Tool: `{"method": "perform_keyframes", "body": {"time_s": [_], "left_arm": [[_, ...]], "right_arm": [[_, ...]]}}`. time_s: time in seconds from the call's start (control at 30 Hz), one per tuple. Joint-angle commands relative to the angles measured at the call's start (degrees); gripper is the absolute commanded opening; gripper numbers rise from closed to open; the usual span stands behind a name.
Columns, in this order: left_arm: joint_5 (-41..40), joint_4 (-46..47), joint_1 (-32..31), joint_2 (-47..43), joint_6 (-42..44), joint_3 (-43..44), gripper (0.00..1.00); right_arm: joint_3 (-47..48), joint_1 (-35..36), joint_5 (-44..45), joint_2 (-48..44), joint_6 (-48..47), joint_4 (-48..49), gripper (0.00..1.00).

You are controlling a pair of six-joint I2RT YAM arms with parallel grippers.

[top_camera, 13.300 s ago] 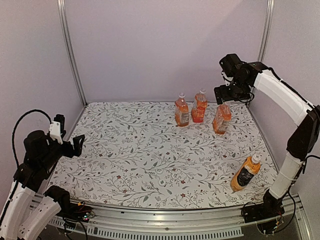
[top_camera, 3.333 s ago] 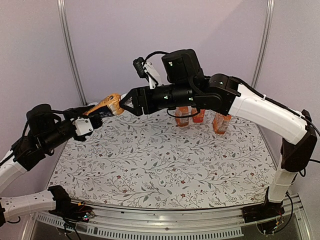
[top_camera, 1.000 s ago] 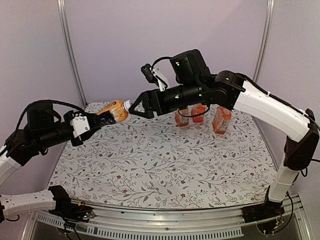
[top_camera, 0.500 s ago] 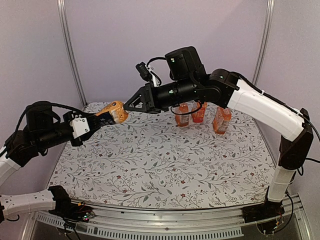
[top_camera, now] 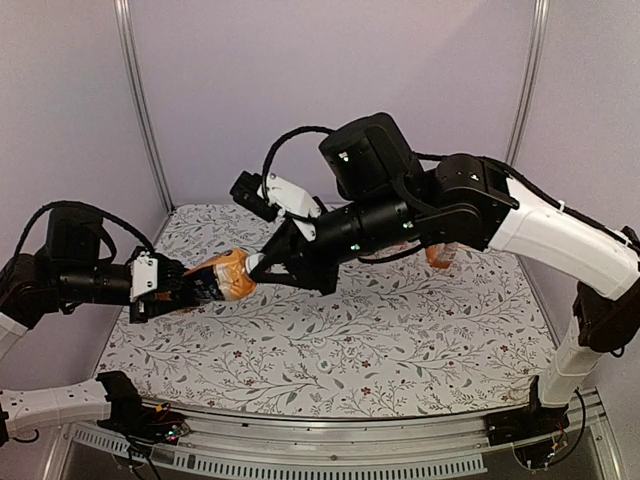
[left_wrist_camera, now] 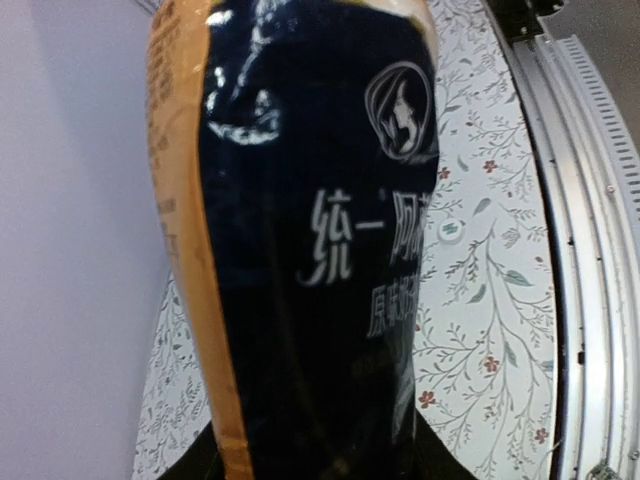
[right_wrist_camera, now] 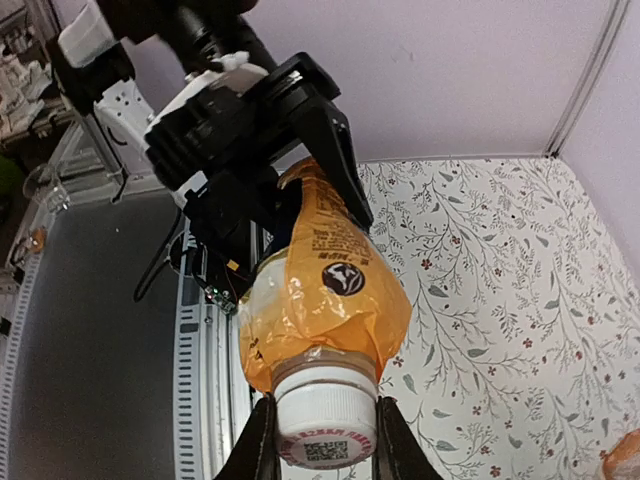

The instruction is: Unscrew the bottle caps

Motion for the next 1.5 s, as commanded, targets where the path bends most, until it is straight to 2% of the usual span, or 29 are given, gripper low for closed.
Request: {"method": "perform_keyframes", "body": {"time_s": [0.0,0.13,0.23,0.27,0.3,0.33,0.37,0.4,0.43,0.47,0.57,0.67,0.77,0.87,0.93,1.07,1.23,1.37,1.47], "left_arm": [[21.9,-13.0,-0.9,1.5,-1.3,3.1,0.30],[25.0,-15.7,-0.9,1.3,-1.0,2.8,0.30],[23.4,-14.6,-0.9,1.2,-1.2,2.9,0.30],[22.7,-14.1,-0.9,1.2,-1.4,2.9,0.30],[22.0,-13.5,-0.9,1.2,-1.6,3.0,0.30],[20.9,-12.9,-0.9,1.2,-1.9,3.0,0.30],[19.6,-12.0,-0.9,1.1,-2.3,2.8,0.30],[18.2,-11.0,-0.9,1.0,-2.7,2.5,0.29],[16.3,-9.7,-0.9,0.8,-3.1,2.0,0.29],[14.1,-8.1,-0.9,0.6,-3.6,1.3,0.29],[6.9,-2.5,-0.9,-0.4,-5.0,-0.7,0.29],[-0.5,3.2,-0.9,-1.2,-5.2,-2.6,0.29],[-5.3,6.8,-0.9,-1.5,-4.8,-3.8,0.28],[-8.0,8.8,-0.9,-1.5,-3.9,-4.9,0.28],[-9.4,9.4,-0.9,-1.4,-3.1,-5.3,0.28],[-9.9,9.7,-0.9,-1.4,-2.6,-5.9,0.29],[-9.5,9.8,-0.9,-1.4,-2.6,-6.0,0.29],[-9.6,9.8,-0.9,-1.7,-2.2,-5.9,0.29],[-9.4,9.7,-0.9,-1.5,-2.3,-5.6,0.29]], "right_arm": [[-7.7,9.9,15.9,-4.0,-41.2,-1.9,0.00],[-9.6,12.3,24.8,-4.4,-53.6,0.5,0.00],[-9.7,12.7,26.9,-3.8,-57.1,2.4,0.00],[-9.9,12.7,27.2,-3.8,-57.3,3.3,0.04],[-10.4,12.8,27.7,-3.8,-57.1,4.8,0.23],[-11.0,12.8,28.4,-3.9,-56.3,6.5,0.51],[-11.7,12.8,29.2,-4.3,-53.8,8.5,0.72],[-12.1,12.8,29.9,-4.7,-51.9,10.2,0.87],[-12.5,12.6,30.2,-5.2,-49.2,11.4,0.97],[-12.4,12.2,29.8,-5.5,-45.3,11.9,0.98],[-11.9,9.5,23.7,-6.9,-34.6,11.9,0.99],[-11.4,4.7,12.6,-8.3,-18.4,11.6,0.99],[-10.4,-1.7,0.1,-8.5,2.1,12.6,0.97],[-9.0,-5.5,-2.1,-6.7,20.4,13.2,0.90],[-8.0,-6.3,-3.5,-4.8,28.1,13.0,0.85],[-5.4,-6.3,-4.4,-2.1,34.0,10.5,0.79],[-2.8,-6.4,-4.1,0.1,34.0,7.2,0.68],[-1.2,-6.4,-5.2,1.6,34.0,5.6,0.65],[-0.3,-6.4,-5.8,2.6,33.7,5.2,0.56]]}}
